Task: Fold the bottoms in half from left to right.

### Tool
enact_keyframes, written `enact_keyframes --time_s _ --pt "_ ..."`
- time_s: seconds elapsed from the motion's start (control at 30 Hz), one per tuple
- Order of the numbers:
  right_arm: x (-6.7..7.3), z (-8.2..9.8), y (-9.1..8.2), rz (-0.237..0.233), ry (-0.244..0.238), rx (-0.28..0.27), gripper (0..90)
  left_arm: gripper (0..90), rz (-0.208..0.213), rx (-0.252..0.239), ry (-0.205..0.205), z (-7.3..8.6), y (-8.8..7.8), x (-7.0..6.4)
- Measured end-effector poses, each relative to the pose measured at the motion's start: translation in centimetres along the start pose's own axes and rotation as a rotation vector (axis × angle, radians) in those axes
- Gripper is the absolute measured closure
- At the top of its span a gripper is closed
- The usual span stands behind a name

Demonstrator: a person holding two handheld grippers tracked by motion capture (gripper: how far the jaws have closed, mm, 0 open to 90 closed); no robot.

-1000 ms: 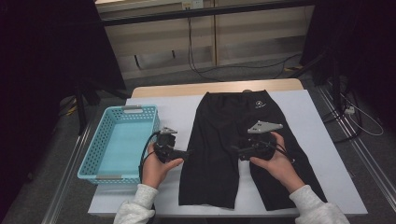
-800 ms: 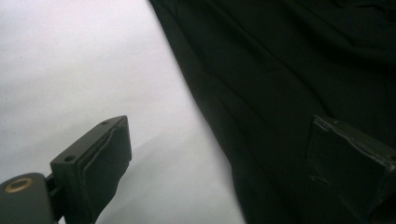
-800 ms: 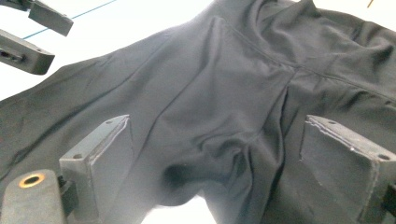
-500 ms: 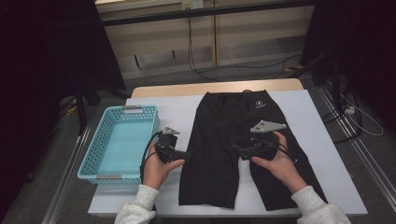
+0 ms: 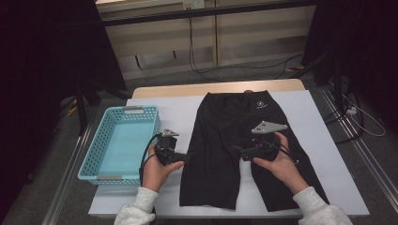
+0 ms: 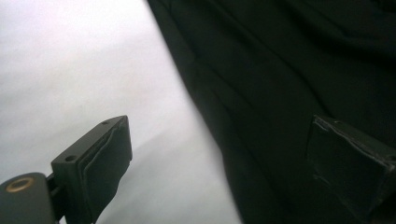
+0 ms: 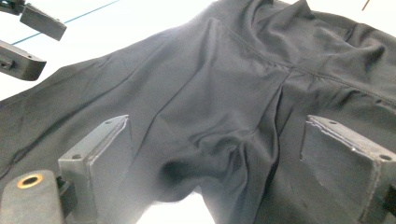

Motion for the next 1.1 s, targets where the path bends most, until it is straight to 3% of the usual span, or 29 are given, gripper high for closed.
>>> enact_keyframes --time_s 0.53,1.03,1.1 --pt "-0.2 0.2 0.0 0.007 -0.004 0.005 9.0 7.9 -0.006 0.016 0.002 1.4 0.1 0.3" --pt "-0.5 0.2 -0.1 0.019 -0.005 -0.001 9.3 9.6 -0.052 0.034 0.015 2.3 0.3 0.7" --pt "-0.5 0.2 0.0 0.017 -0.009 0.001 9.5 9.9 -0.069 0.029 0.041 2.4 0.4 0.8"
Point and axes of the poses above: each handheld gripper's, and its own axes: y roughly forward along the jaws, z roughly out of its underside, x roughly to its left, the point moved 10 cm from there along y, roughly forward along the jaws, and after that the axes turned 15 degrees about -y, right-handed, at the moved point
